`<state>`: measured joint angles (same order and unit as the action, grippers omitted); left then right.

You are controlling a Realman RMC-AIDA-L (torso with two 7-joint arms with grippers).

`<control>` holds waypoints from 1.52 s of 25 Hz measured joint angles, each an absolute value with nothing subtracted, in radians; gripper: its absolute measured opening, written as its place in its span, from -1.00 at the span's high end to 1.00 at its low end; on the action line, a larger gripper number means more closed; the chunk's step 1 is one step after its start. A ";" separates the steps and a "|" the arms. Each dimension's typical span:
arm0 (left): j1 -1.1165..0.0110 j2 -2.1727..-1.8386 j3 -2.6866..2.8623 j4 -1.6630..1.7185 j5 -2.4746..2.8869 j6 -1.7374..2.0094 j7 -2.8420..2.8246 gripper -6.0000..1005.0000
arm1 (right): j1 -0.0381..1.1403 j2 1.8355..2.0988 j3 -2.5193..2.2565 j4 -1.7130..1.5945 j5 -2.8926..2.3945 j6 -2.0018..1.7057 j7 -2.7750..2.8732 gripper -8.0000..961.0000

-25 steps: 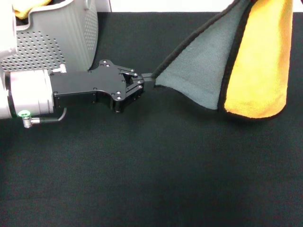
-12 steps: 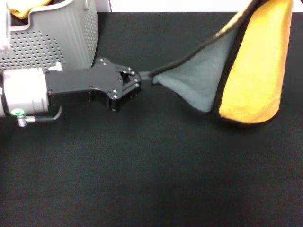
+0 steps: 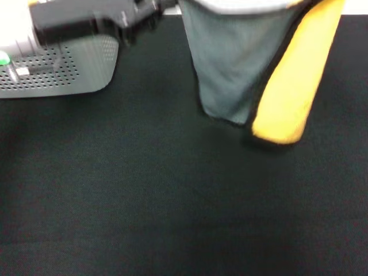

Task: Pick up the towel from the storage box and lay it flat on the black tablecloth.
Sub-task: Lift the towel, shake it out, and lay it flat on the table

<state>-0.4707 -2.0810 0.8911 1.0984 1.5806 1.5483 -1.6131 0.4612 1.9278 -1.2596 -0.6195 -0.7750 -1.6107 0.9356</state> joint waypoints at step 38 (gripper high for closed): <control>-0.409 -2.027 0.765 0.983 1.957 1.620 -1.628 0.97 | 0.456 2.018 -1.418 -0.365 -1.033 -1.490 1.130 0.95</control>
<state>-0.4094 -2.0269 0.7648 0.9834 1.9566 1.6201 -1.6275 0.4562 2.0177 -1.4179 -0.3650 -1.0326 -1.4905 1.1302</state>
